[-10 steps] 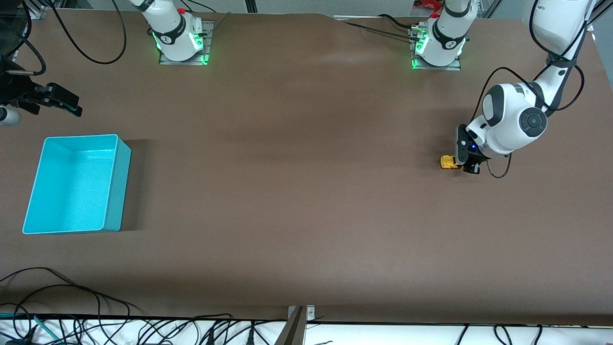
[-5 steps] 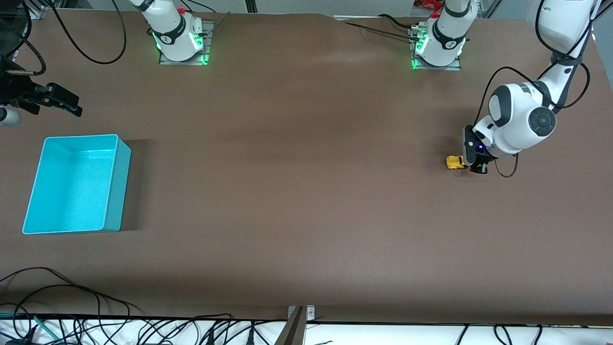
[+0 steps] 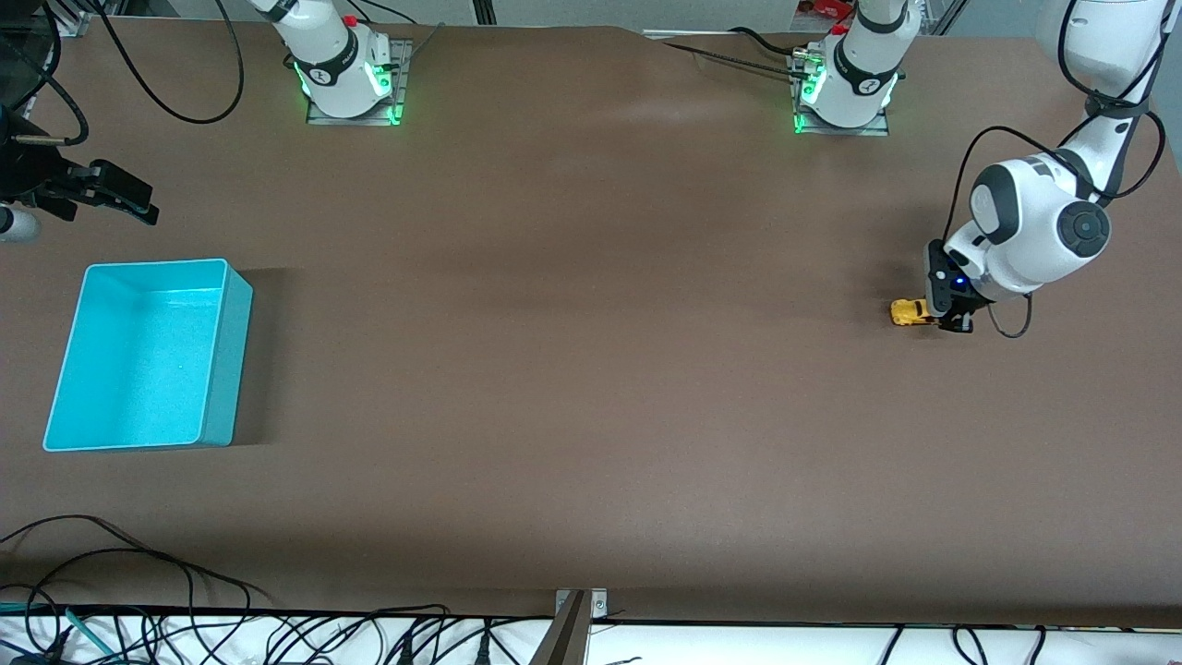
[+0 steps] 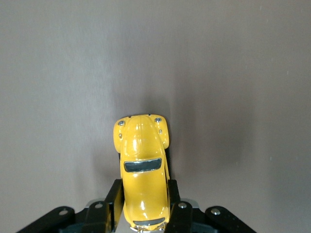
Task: Wind up and store yellow beetle car
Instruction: 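Press the car down and drag it backward with the left gripper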
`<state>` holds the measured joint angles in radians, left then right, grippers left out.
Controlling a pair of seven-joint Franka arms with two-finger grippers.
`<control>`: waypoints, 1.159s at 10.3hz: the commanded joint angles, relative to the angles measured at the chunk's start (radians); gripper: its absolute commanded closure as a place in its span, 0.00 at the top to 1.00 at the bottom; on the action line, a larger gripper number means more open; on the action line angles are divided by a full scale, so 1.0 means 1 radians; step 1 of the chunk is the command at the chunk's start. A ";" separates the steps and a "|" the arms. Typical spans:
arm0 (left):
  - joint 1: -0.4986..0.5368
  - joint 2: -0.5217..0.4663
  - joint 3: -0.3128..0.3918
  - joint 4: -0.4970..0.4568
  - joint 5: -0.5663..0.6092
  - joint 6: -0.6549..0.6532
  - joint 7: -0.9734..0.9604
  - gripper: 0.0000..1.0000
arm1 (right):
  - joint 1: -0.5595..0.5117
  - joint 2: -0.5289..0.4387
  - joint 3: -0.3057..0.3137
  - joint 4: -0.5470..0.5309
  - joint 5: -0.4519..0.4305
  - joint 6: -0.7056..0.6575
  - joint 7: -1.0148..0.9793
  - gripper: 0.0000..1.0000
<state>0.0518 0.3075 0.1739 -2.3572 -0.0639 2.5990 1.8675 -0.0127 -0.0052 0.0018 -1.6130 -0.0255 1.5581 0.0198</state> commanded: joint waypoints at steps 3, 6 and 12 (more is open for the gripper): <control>0.016 0.090 0.042 0.027 -0.028 0.026 0.093 0.00 | -0.009 0.008 0.004 0.021 0.021 -0.006 -0.001 1.00; 0.007 0.079 0.041 0.050 -0.030 0.024 0.091 0.72 | -0.009 0.008 0.004 0.021 0.021 -0.006 -0.001 1.00; 0.000 0.053 0.032 0.111 -0.030 -0.082 0.088 1.00 | -0.009 0.008 0.004 0.021 0.021 -0.006 -0.003 1.00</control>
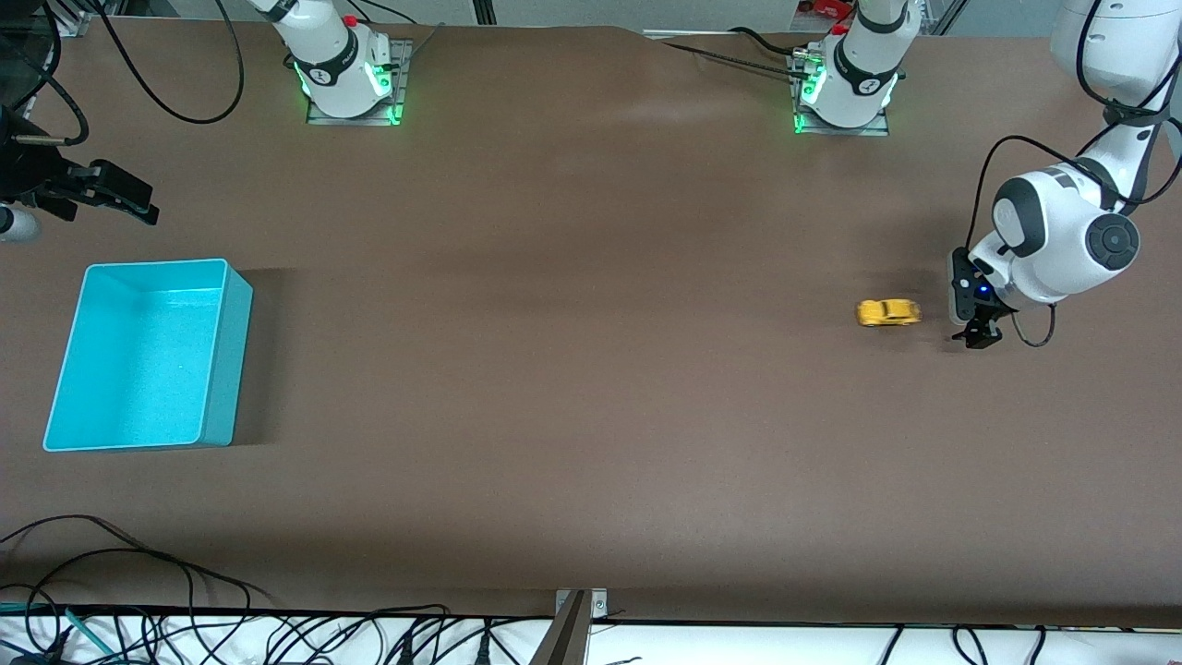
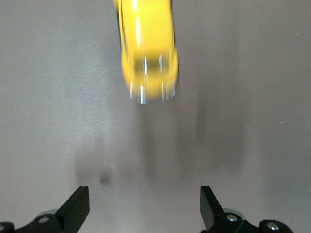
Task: Wind up and store yellow beetle car
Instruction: 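Open the left gripper to let the car roll toward the teal box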
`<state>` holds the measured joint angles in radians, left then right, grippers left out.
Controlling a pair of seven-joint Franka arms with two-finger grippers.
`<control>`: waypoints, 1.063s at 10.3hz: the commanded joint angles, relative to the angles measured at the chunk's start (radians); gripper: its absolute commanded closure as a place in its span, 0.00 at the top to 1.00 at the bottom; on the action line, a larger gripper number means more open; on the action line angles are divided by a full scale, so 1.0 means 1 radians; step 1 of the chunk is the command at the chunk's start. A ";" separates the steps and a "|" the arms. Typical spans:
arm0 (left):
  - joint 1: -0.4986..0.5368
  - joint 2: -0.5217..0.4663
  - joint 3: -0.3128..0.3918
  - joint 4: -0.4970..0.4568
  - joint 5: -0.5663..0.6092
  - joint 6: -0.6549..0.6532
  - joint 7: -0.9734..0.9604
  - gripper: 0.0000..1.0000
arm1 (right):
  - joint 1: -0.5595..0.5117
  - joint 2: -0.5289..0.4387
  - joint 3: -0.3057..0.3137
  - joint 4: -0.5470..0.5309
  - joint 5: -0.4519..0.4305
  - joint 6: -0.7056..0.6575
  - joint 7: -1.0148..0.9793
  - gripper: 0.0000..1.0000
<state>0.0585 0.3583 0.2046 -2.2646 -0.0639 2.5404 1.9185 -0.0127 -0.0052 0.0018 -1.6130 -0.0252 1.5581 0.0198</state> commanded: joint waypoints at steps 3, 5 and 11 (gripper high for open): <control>-0.005 -0.021 0.001 0.016 -0.031 -0.023 0.034 1.00 | -0.009 0.008 0.004 0.021 0.021 -0.006 -0.003 1.00; -0.018 -0.047 -0.001 0.001 -0.027 -0.023 0.037 1.00 | -0.009 0.008 0.004 0.021 0.021 -0.006 -0.003 1.00; -0.029 -0.252 -0.001 0.002 -0.028 -0.116 0.028 1.00 | -0.007 0.007 0.004 0.021 0.019 -0.006 -0.001 1.00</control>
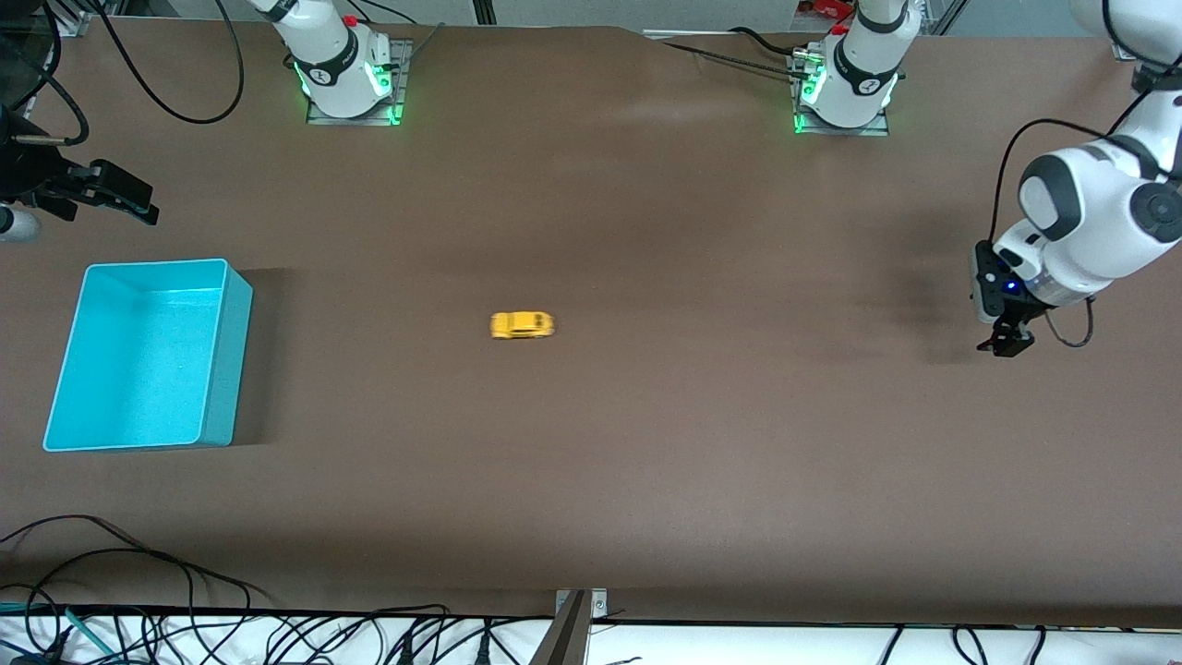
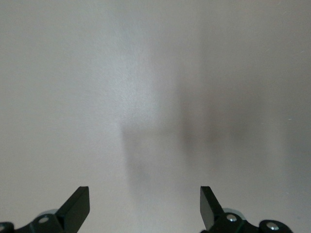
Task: Wind up and store yellow beetle car
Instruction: 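Open the left gripper to let the car roll toward the teal box, then reach the right gripper to the car while the left gripper retracts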
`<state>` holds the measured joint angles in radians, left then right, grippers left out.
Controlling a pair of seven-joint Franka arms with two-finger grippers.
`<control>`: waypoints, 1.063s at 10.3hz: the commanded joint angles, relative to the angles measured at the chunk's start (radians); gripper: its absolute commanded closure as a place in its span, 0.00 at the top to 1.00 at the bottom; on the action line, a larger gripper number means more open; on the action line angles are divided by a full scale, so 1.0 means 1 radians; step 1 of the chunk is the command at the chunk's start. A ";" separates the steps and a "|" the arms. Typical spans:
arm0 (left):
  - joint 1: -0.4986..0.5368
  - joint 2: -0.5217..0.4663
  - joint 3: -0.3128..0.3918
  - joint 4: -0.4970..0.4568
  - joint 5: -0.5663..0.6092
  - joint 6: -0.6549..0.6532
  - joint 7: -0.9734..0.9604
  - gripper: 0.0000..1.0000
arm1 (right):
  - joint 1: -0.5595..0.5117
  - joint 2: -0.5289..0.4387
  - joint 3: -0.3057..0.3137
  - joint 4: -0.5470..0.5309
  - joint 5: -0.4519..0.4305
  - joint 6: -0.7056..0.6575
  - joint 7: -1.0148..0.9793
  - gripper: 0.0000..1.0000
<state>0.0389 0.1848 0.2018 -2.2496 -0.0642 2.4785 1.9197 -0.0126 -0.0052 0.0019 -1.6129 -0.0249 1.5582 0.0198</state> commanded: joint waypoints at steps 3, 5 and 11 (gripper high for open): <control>-0.027 -0.189 0.001 0.002 -0.022 -0.136 -0.051 1.00 | -0.009 0.008 0.003 0.021 0.019 -0.006 -0.003 1.00; -0.033 -0.228 -0.001 0.088 -0.029 -0.281 -0.108 1.00 | -0.012 0.027 0.001 0.021 0.004 -0.003 0.037 1.00; -0.030 -0.274 -0.076 0.402 -0.012 -0.721 -0.429 1.00 | 0.011 0.178 0.012 -0.018 -0.026 -0.001 0.608 1.00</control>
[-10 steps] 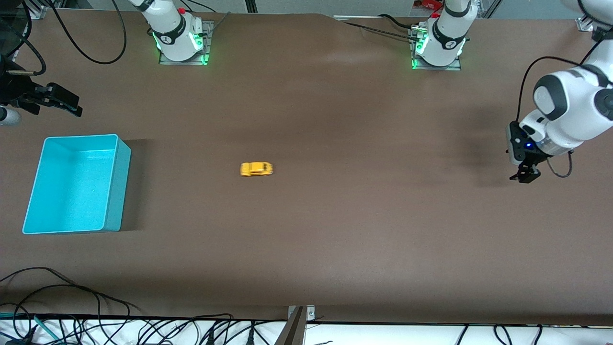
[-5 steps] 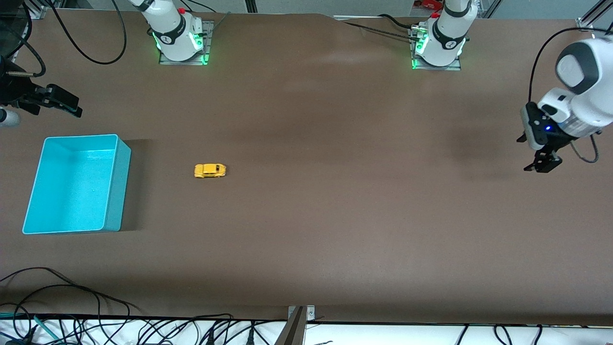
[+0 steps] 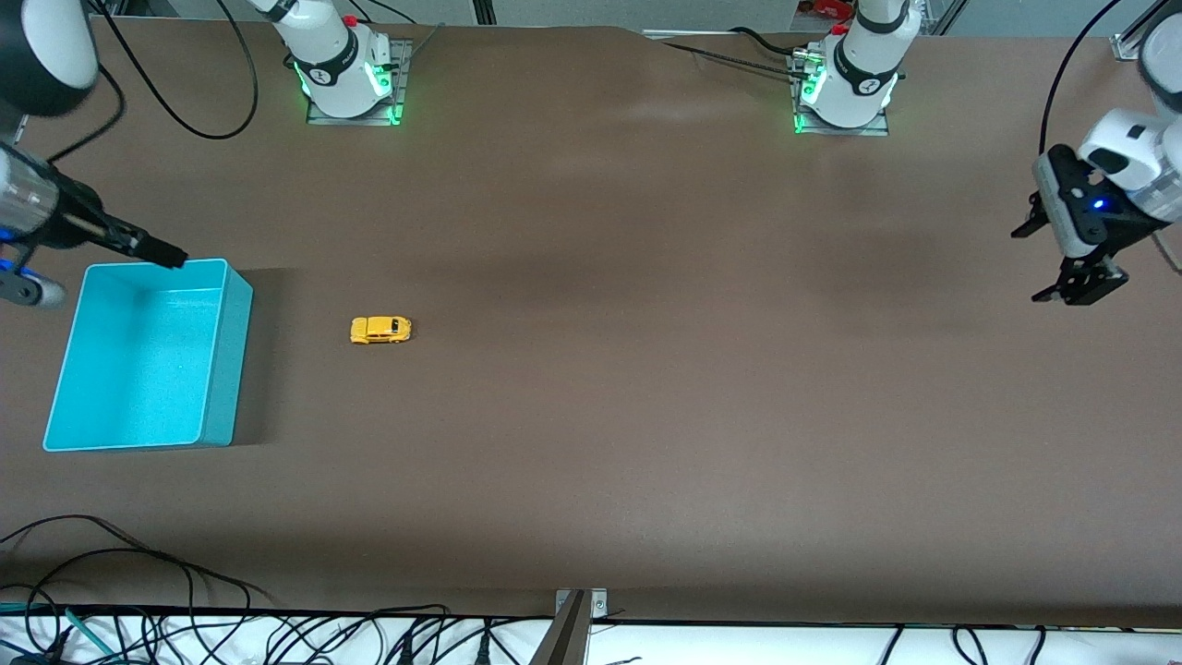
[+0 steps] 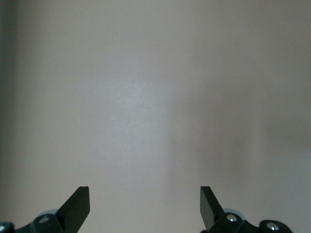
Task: Wind up and store yellow beetle car
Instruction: 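Reach the right gripper to the car while the left gripper retracts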
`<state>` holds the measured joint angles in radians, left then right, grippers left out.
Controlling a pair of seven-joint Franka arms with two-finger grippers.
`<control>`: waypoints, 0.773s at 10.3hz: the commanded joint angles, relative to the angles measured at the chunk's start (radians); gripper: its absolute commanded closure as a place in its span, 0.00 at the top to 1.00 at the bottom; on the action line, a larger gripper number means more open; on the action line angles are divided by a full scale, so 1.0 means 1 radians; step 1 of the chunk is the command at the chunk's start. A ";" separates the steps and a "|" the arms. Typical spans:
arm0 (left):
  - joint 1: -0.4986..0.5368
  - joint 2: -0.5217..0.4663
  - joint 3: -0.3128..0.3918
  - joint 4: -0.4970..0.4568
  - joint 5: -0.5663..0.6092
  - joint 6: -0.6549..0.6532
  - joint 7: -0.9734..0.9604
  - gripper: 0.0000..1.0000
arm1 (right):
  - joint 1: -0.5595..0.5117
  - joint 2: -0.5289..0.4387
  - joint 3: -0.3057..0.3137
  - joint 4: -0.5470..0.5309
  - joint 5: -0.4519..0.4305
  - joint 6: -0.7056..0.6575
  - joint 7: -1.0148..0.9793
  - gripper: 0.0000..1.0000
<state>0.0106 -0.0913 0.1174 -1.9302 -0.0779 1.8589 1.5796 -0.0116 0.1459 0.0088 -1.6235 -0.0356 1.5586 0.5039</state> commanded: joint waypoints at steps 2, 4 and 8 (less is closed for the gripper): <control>-0.004 -0.010 -0.010 0.192 0.062 -0.272 -0.345 1.00 | 0.025 0.034 0.007 -0.097 -0.009 0.131 0.363 1.00; -0.005 -0.013 -0.077 0.264 0.114 -0.380 -0.627 1.00 | 0.074 0.059 0.007 -0.192 -0.009 0.245 0.566 1.00; -0.012 -0.011 -0.148 0.365 0.102 -0.471 -1.258 1.00 | 0.183 0.210 0.007 -0.255 -0.015 0.456 1.247 1.00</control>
<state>0.0101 -0.1129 -0.0181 -1.6129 0.0087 1.4259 0.5002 0.1133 0.3223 0.0177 -1.8520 -0.0348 1.9458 1.4926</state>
